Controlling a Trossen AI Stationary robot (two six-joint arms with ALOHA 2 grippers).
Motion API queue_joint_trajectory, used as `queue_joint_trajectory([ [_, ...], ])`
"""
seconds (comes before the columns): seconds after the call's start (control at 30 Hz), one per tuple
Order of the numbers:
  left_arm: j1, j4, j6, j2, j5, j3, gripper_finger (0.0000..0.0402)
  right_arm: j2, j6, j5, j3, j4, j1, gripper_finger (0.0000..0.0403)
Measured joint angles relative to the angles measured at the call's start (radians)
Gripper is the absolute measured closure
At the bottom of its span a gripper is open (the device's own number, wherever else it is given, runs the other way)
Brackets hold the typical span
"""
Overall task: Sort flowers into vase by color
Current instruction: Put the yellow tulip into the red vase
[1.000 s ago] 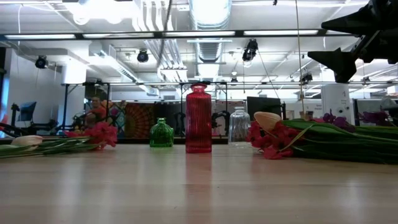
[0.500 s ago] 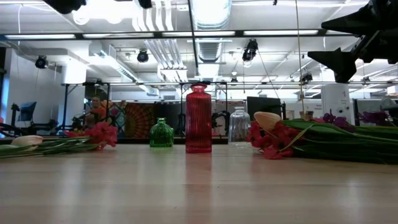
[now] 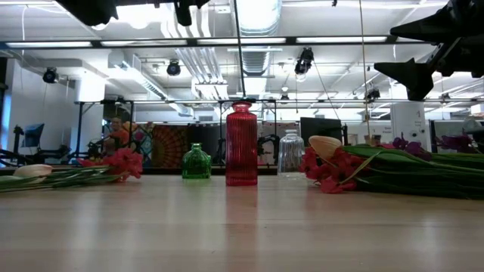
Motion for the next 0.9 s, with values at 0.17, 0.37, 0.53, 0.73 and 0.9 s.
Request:
queue_joint_trajectory([
  [0.17,-0.001,-0.01,-0.016,0.0,0.0,-0.002,0.04,0.0,0.0,0.0,0.0,-0.001,0.0,0.0062],
  [0.37,-0.001,-0.055,-0.034,0.0,-0.005,-0.003,0.04,0.0,0.0,0.0,0.0,-0.002,0.0,0.0062],
  [0.53,-0.001,-0.063,-0.042,0.0,-0.006,-0.003,0.04,0.0,0.0,0.0,0.0,-0.002,0.0,0.0062],
  [0.73,0.0,-0.064,-0.042,-0.001,-0.007,-0.003,0.04,0.0,0.0,0.0,0.0,-0.002,0.0,0.0062],
  [0.9,0.0,-0.063,-0.042,-0.001,-0.007,-0.003,0.04,0.0,0.0,0.0,0.0,-0.002,0.0,0.0062],
])
